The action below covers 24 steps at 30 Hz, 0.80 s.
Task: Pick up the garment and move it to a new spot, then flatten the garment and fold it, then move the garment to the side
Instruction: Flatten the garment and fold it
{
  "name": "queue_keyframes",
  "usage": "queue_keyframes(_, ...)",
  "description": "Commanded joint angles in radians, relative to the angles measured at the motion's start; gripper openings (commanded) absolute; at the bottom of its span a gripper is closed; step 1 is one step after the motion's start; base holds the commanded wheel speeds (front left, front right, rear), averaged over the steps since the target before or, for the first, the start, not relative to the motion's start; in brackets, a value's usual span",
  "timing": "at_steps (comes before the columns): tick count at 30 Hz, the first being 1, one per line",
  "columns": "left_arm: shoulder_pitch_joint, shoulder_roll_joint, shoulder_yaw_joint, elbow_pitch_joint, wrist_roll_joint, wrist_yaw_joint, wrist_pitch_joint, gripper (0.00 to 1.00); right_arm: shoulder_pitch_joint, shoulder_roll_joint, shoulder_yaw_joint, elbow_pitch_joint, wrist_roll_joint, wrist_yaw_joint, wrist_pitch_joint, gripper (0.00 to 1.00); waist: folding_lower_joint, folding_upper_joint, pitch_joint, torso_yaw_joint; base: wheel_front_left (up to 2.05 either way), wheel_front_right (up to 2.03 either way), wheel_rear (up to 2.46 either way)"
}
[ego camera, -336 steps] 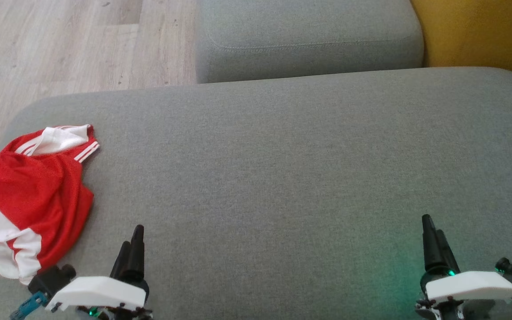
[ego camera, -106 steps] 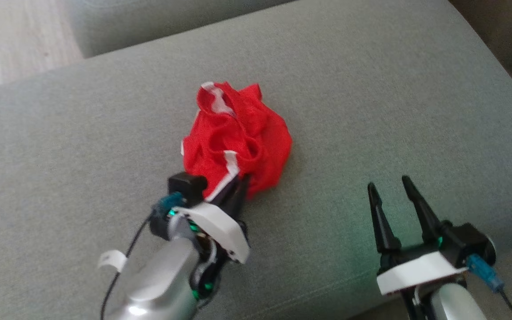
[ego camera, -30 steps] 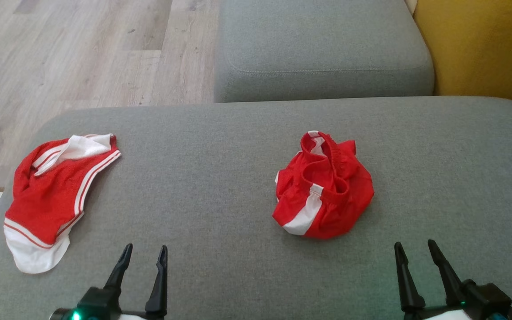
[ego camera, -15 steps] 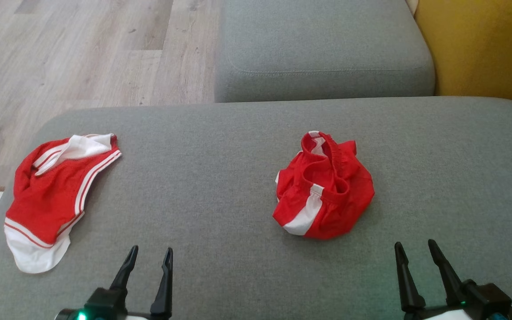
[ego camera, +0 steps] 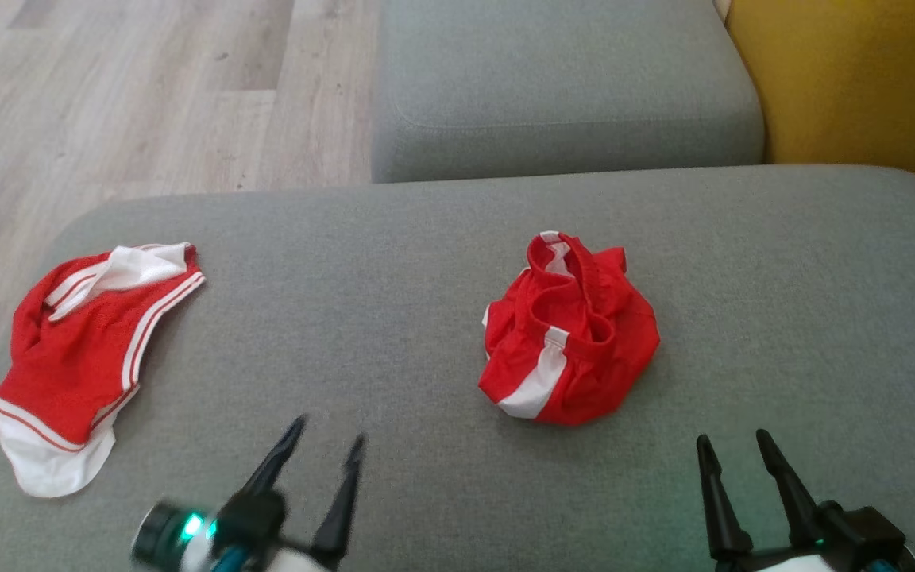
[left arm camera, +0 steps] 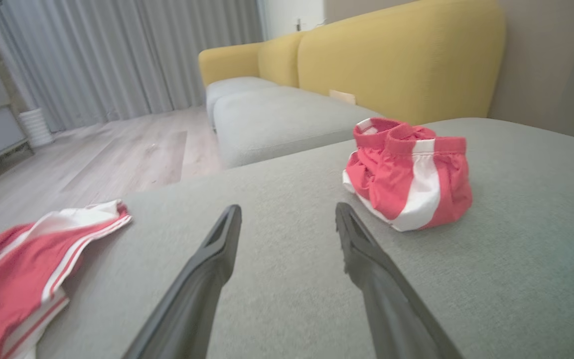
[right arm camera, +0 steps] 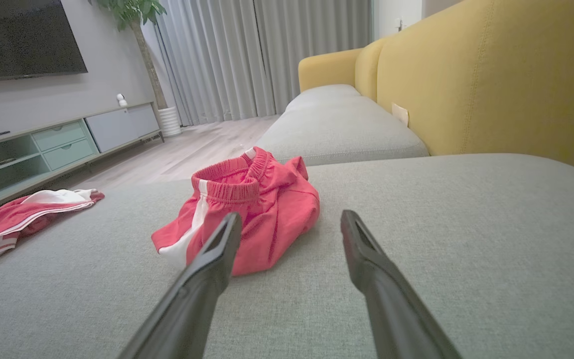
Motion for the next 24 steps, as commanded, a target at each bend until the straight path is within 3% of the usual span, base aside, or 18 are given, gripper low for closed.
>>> queue_keyframes(1, -0.110, 0.011, 0.002, -0.020, 0.017, -0.013, -0.012, 1.00, -0.048, -0.005, 0.027, -0.031, -0.010, -0.001, -0.011, 1.00, 0.0000, 0.0000, 0.013, -0.013, 0.00, 0.00, 0.00)
queue_keyframes(3, -0.142, 0.017, -0.024, -0.011, 0.027, -0.022, -0.012, 1.00, -0.052, -0.005, 0.029, -0.031, -0.012, -0.001, -0.011, 1.00, 0.0000, 0.0000, 0.021, -0.020, 0.00, 0.00, 0.00)
queue_keyframes(8, -0.345, 0.052, -0.200, 0.069, 0.097, -0.056, -0.012, 1.00, -0.075, -0.005, 0.048, -0.031, -0.026, -0.001, -0.011, 1.00, 0.0000, 0.0000, 0.078, -0.067, 0.00, 0.00, 0.00)
queue_keyframes(13, -0.596, 0.084, -0.421, 0.281, 0.222, -0.066, 0.001, 1.00, -0.093, -0.005, 0.060, -0.026, -0.032, -0.001, -0.011, 1.00, 0.0000, 0.0000, 0.137, -0.124, 0.00, 0.00, 0.00)
queue_keyframes(19, -0.852, 0.026, -0.563, 0.464, 0.262, -0.066, 0.084, 1.00, -0.126, -0.005, 0.067, -0.033, -0.032, -0.001, -0.011, 1.00, 0.0000, 0.0000, 0.214, -0.172, 0.00, 0.00, 0.00)
queue_keyframes(24, -0.981, -0.005, -0.661, 0.592, 0.215, -0.067, 0.101, 1.00, -0.165, -0.005, 0.081, -0.036, -0.030, -0.001, -0.011, 1.00, 0.0000, 0.0000, 0.255, -0.197, 0.00, 0.00, 0.00)
